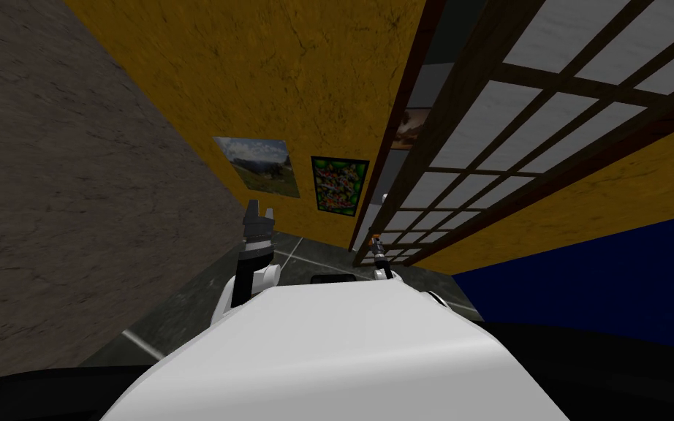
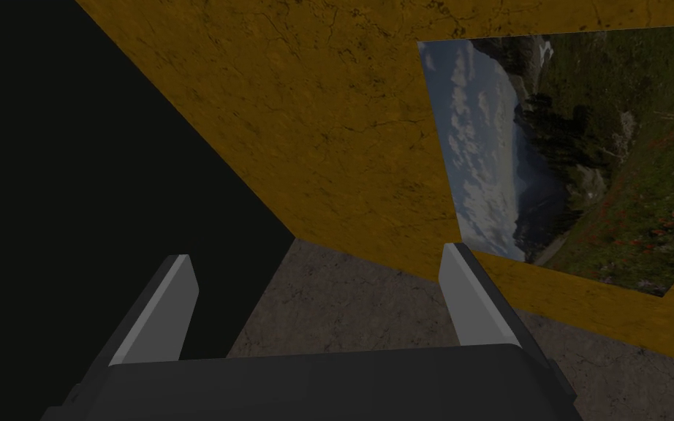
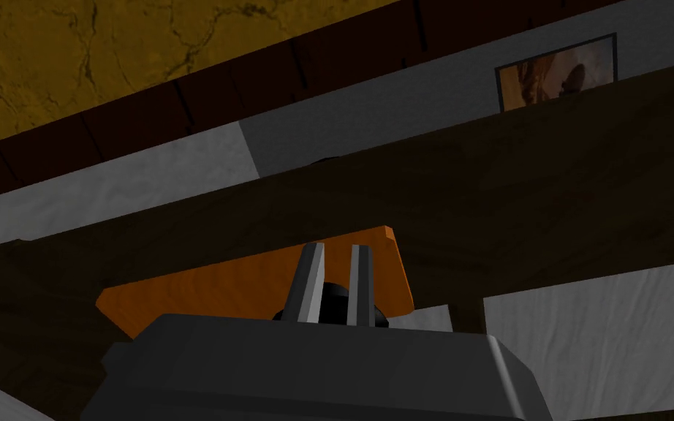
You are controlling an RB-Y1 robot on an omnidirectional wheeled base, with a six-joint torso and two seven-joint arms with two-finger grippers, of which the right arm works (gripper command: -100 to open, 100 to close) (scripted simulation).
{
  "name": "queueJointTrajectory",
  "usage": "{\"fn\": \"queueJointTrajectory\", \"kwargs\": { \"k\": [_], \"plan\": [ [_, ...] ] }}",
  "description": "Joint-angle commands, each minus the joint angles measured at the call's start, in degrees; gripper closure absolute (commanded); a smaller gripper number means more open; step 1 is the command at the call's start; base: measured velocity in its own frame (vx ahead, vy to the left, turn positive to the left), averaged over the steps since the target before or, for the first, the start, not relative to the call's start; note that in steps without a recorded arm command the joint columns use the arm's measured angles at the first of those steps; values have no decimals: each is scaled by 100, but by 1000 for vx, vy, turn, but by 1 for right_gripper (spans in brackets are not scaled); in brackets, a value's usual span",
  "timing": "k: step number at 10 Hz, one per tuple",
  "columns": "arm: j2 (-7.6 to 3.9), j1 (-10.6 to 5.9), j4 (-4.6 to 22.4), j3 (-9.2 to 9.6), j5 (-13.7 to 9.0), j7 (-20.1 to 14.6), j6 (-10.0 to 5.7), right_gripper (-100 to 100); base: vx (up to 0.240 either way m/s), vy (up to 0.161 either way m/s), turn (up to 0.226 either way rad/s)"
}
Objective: Pull the door open
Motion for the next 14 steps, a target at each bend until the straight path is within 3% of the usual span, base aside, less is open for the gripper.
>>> {"fn": "queueJointTrajectory", "kwargs": {
  "k": [1,2,3,5,10,11,14],
  "plan": [
    [-91,244,-286,-75,-56,-15,286,100,-10,-7,7],
    [-91,244,-364,-75,-56,-15,289,100,-2,5,-20],
    [-87,234,-423,-42,-112,-224,295,100,6,-9,30],
    [-87,234,-423,-42,-112,-224,295,100,-3,-10,14],
    [-68,195,-437,89,-335,-1000,316,100,-11,-23,39],
    [1,275,-715,178,-357,-1045,350,-100,-42,-3,94],
    [-24,318,-796,289,-524,-1476,366,-100,-68,2,44]
  ]
}}
